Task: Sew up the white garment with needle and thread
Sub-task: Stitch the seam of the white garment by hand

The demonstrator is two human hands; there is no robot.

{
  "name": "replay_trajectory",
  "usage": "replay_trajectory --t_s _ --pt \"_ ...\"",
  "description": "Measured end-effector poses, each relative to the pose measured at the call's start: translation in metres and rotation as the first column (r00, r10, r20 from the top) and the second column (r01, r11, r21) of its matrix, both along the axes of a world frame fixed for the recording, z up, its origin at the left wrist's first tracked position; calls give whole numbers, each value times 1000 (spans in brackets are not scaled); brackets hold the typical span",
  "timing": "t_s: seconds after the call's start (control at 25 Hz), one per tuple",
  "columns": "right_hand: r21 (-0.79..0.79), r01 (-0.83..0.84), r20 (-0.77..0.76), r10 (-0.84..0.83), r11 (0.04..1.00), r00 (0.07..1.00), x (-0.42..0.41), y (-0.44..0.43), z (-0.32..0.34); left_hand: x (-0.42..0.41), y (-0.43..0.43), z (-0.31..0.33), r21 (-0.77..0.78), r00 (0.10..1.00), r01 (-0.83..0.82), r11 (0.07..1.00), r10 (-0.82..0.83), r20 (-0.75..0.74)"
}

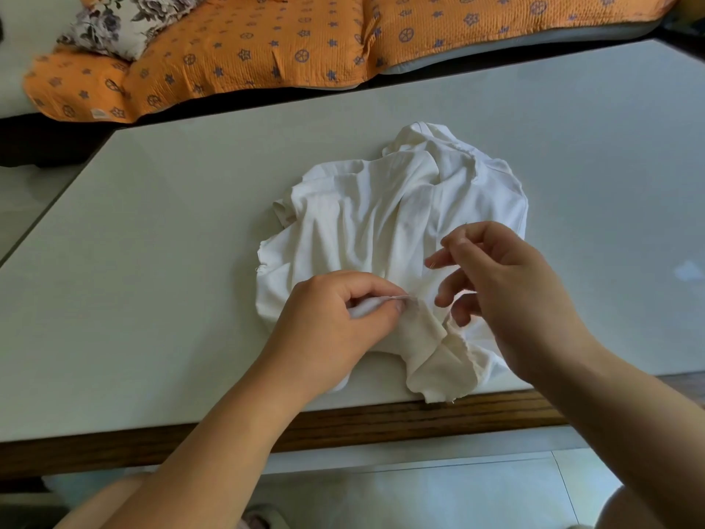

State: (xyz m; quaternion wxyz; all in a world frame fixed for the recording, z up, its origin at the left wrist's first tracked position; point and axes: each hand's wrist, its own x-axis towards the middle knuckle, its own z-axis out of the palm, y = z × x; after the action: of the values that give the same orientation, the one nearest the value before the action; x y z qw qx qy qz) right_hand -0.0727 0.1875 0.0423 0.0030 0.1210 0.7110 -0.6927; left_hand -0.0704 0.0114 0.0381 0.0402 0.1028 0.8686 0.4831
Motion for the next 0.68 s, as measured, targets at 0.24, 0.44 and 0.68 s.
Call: replay_trajectory --t_s 0.24,0.44,0.68 --pt "-538 -45 95 113 842 989 -11 13 9 -3 -1 4 109 987 22 994 -39 154" --pt "-529 -58 -17 58 846 998 -14 19 10 -4 -1 3 176 972 6 984 -47 230" --pt "-301 12 -148 -58 954 987 -16 21 5 -3 -2 5 195 961 -11 981 -43 273"
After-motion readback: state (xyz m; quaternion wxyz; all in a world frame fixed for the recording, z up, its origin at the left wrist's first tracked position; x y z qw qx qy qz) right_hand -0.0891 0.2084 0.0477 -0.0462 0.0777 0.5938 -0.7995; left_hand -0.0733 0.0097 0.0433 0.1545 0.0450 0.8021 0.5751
